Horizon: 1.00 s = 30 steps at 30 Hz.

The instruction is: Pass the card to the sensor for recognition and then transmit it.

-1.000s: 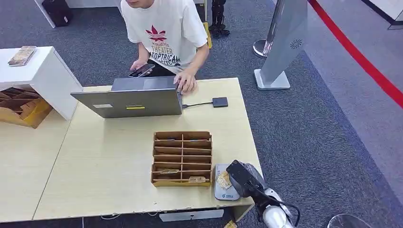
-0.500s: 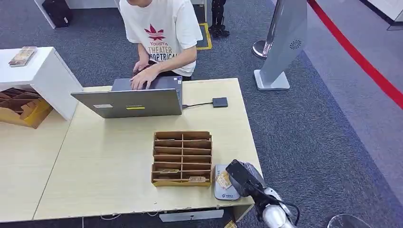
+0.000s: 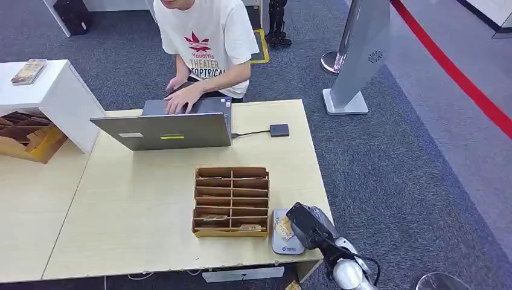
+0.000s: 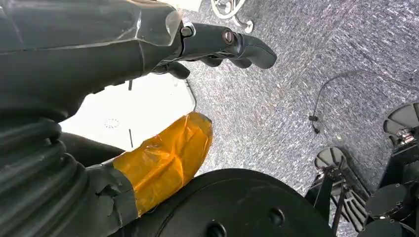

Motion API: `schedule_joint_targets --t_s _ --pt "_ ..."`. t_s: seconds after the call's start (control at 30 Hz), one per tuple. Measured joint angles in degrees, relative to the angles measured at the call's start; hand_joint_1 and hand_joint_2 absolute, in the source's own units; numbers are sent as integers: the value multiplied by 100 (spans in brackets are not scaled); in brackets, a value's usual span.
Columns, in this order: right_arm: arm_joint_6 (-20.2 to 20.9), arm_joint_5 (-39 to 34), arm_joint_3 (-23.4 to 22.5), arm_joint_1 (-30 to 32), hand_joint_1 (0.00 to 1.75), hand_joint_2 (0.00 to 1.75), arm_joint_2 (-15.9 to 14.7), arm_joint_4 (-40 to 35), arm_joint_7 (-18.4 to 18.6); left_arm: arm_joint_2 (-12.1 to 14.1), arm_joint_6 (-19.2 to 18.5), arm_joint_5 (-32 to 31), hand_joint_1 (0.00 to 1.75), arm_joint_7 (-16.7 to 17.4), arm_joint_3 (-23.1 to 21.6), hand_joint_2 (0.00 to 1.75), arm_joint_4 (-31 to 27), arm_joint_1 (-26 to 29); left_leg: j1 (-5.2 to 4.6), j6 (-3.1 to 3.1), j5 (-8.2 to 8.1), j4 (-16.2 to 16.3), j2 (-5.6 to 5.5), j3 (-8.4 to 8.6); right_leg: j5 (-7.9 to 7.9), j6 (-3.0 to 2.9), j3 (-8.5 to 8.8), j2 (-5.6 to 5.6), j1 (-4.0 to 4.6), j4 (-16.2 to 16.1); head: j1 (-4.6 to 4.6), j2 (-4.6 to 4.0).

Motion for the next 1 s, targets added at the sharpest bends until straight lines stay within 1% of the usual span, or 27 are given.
schedule_joint_targets --t_s 1.0 --pt "9 0 33 -57 175 175 0 48 2 0 0 0 0 9 0 175 0 0 0 0 0 0 0 4 0 0 2 2 0 0 0 0"
